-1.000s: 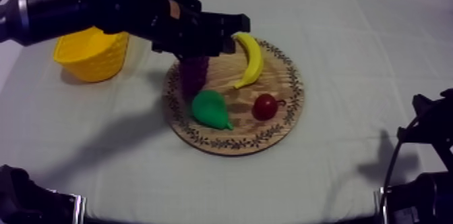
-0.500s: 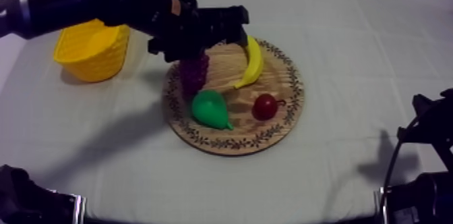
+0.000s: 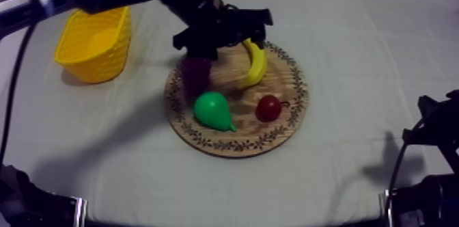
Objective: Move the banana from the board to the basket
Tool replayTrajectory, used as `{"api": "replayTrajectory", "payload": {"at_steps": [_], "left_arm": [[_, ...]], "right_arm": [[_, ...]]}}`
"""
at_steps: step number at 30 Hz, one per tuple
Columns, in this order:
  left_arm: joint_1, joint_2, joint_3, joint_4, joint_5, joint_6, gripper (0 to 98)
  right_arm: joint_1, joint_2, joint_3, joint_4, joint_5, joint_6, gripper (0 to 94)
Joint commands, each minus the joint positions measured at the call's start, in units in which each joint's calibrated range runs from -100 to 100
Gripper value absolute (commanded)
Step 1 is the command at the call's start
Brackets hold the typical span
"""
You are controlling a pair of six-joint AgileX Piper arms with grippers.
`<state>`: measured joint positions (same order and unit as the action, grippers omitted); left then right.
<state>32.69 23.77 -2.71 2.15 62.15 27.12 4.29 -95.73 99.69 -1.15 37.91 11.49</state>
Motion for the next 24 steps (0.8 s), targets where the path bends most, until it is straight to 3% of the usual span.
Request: {"api": "replayTrajectory", "payload": {"at_steps": [1,16,24], "left_arm": [[-0.02,5.04,-7.87,-0.10,4.55,-0.14,81.8],[-1.12,27.14,-41.13,-1.57,26.07,-1.72,81.4],[-1.37,34.98,-51.81,-2.23,34.84,-2.59,76.3]], "right_arm": [[0.00,-0.02,-0.03,0.01,-0.01,0.01,0.3],[0.00,-0.02,-0.03,0.01,-0.01,0.01,0.3],[0.00,-0.02,-0.03,0.01,-0.01,0.01,0.3]]}}
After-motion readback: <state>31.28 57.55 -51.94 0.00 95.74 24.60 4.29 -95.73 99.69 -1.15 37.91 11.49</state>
